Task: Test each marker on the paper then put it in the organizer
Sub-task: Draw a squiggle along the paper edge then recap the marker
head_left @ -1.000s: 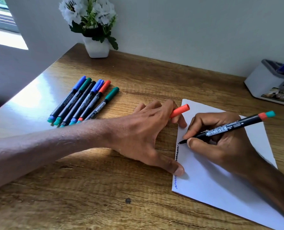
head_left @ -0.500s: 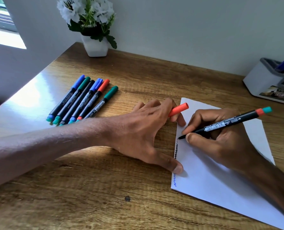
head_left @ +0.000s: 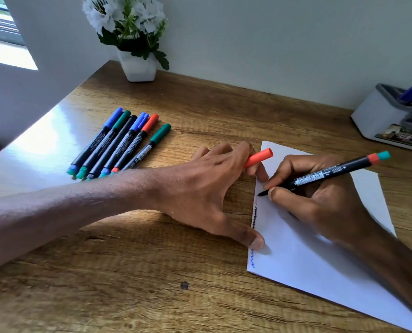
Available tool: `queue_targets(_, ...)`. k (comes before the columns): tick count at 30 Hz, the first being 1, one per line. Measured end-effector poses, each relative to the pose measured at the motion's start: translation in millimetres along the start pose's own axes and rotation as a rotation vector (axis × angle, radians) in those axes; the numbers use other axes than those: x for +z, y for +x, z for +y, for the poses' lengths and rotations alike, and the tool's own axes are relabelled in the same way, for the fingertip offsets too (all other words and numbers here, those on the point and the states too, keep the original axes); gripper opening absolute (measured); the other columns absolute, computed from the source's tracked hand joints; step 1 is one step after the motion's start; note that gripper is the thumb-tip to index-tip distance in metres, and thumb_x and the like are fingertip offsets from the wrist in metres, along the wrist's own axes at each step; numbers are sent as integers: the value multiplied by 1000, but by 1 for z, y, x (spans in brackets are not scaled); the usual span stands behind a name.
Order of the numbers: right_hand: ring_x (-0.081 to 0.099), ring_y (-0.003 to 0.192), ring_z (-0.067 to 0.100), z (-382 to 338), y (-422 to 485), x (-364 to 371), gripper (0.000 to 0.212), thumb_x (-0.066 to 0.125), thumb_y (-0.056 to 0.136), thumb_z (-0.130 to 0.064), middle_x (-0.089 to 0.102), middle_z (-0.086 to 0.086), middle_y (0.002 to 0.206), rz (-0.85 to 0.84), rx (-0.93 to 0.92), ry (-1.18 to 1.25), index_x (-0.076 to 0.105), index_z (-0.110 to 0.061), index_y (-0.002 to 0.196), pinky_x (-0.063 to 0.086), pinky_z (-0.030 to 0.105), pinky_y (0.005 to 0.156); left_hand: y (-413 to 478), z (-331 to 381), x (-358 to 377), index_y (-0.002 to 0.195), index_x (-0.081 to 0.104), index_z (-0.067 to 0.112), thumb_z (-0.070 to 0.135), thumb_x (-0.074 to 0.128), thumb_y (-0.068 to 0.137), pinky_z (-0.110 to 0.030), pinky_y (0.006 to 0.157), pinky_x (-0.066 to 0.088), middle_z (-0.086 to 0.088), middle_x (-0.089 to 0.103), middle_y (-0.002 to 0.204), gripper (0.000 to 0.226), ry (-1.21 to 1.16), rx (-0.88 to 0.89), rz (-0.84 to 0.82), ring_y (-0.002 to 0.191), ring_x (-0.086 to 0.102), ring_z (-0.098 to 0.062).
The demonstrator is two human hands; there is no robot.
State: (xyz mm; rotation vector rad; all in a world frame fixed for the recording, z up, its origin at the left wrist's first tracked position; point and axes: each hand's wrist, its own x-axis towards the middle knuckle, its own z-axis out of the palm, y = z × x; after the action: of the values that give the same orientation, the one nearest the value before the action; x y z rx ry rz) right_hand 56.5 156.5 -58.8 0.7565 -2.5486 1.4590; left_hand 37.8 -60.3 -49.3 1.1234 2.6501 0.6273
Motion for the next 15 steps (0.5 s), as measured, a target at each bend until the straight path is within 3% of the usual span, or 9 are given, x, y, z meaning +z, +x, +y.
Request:
queue_targets(5, 48, 45, 6, -1, 1, 1, 9, 69, 70, 1, 64, 10, 55, 15, 11, 10, 71, -6, 65, 38, 13, 48, 0, 0, 0, 122, 32, 29, 77, 77, 66, -28, 101, 32, 49, 30, 106, 85, 3, -2, -3, 113, 33, 11)
queue_targets(9, 45, 40, 2, -1, 1, 3, 9, 69, 72, 1, 60, -5, 50, 20, 22, 27, 70, -6, 66, 35, 10, 46, 0, 1, -1, 118, 31, 31, 77, 77, 66, -27, 97, 30, 58, 22, 103, 83, 9, -1, 3, 115, 30, 14)
queue_targets(15, 48, 36, 4, -2, 1, 2, 7, 68, 73, 1, 59, -9, 48, 43, 24, 17, 71, -3, 68, 35, 9, 45, 0, 0, 0, 114, 30, 30, 78, 76, 65, -25, 93, 32, 54, 26, 103, 83, 16, -13, 3, 113, 31, 13)
